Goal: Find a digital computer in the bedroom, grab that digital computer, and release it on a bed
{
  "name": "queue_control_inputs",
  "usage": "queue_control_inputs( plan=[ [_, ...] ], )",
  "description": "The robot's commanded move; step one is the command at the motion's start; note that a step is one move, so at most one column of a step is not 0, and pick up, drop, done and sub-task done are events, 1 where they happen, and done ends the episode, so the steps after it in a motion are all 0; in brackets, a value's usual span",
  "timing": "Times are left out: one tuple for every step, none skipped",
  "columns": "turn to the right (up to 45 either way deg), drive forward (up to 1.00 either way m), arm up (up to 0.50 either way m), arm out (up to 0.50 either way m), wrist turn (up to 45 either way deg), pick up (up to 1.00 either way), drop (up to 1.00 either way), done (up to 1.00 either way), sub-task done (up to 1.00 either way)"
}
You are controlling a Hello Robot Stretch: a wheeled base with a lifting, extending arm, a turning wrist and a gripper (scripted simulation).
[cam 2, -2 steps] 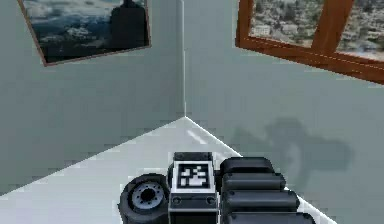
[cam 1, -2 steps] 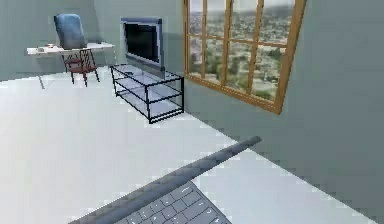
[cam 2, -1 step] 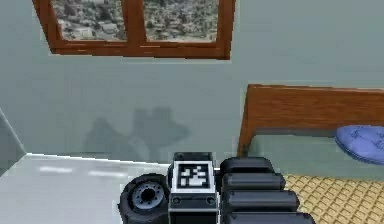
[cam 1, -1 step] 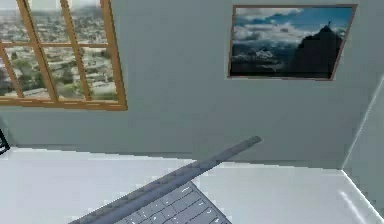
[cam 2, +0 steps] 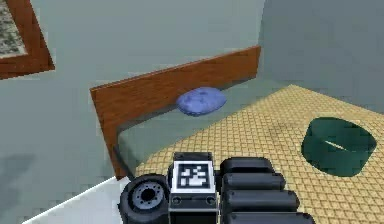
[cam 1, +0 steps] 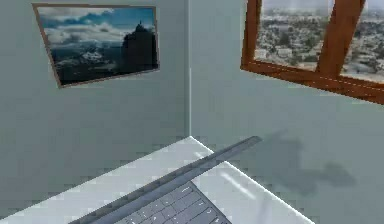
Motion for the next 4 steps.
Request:
queue_control_inputs(
  plan=[
    [42.0, 0.00, 0.00, 0.00, 0.0, 0.00, 0.00, 0.00, 0.00],
    [0.0, 0.00, 0.00, 0.48, 0.0, 0.00, 0.00, 0.00, 0.00],
    [0.0, 0.00, 0.00, 0.00, 45.0, 0.00, 0.00, 0.00, 0.00],
    [0.0, 0.00, 0.00, 0.00, 45.0, 0.00, 0.00, 0.00, 0.00]
  ],
)
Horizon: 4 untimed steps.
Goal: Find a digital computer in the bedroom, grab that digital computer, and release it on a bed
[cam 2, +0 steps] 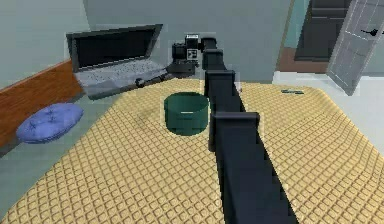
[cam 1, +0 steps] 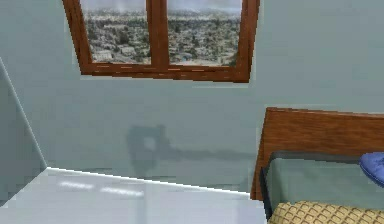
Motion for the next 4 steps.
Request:
queue_control_inputs(
  plan=[
    [0.0, 0.00, 0.00, 0.00, 30.0, 0.00, 0.00, 0.00, 0.00],
    [0.0, 0.00, -0.22, 0.00, 0.0, 0.00, 0.00, 0.00, 0.00],
    [0.0, 0.00, -0.32, 0.00, 0.0, 0.00, 0.00, 0.00, 0.00],
    [0.0, 0.00, 0.00, 0.00, 0.0, 0.00, 1.00, 0.00, 0.00]
  ],
)
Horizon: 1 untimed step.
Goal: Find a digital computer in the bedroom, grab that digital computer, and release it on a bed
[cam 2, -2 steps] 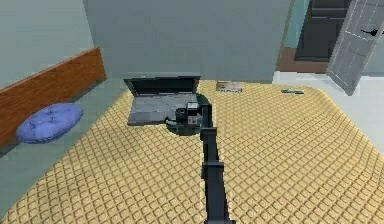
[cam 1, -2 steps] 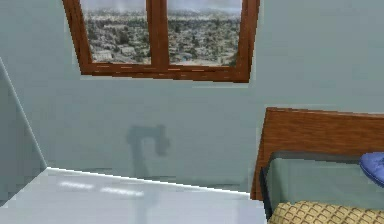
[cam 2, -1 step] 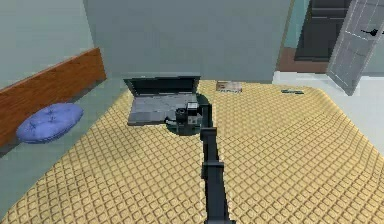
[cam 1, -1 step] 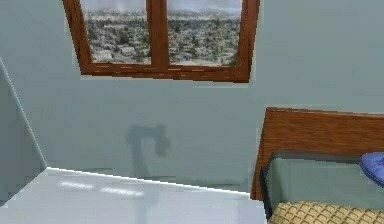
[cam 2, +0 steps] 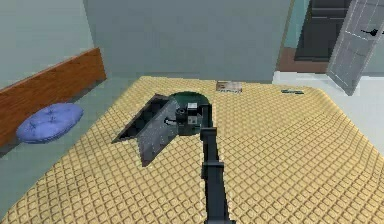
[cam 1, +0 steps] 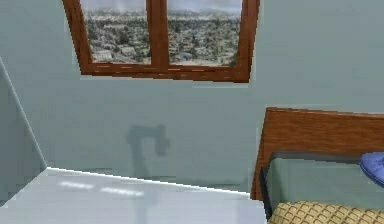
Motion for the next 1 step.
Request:
queue_control_inputs(
  plan=[
    [0.0, 0.00, 0.10, 0.00, 0.0, 0.00, 0.00, 0.00, 0.00]
  ],
)
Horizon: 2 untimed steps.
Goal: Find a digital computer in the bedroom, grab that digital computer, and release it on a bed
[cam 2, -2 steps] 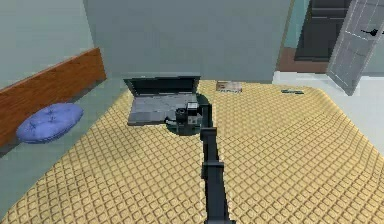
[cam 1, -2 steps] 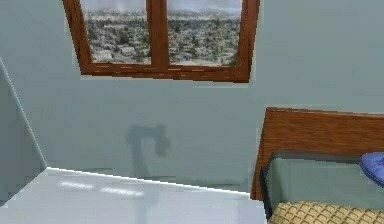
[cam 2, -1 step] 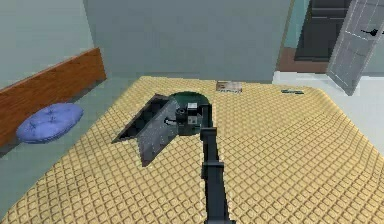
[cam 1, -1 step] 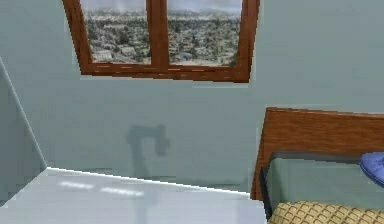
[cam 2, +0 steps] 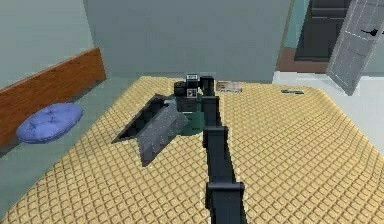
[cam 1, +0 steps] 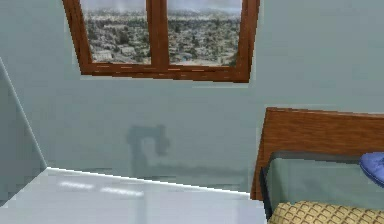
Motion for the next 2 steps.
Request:
queue_control_inputs(
  plan=[
    [0.0, 0.00, 0.00, -0.08, 0.0, 0.00, 0.00, 0.00, 0.00],
    [0.0, 0.00, 0.00, 0.00, 0.0, 0.00, 0.00, 1.00, 0.00]
  ],
)
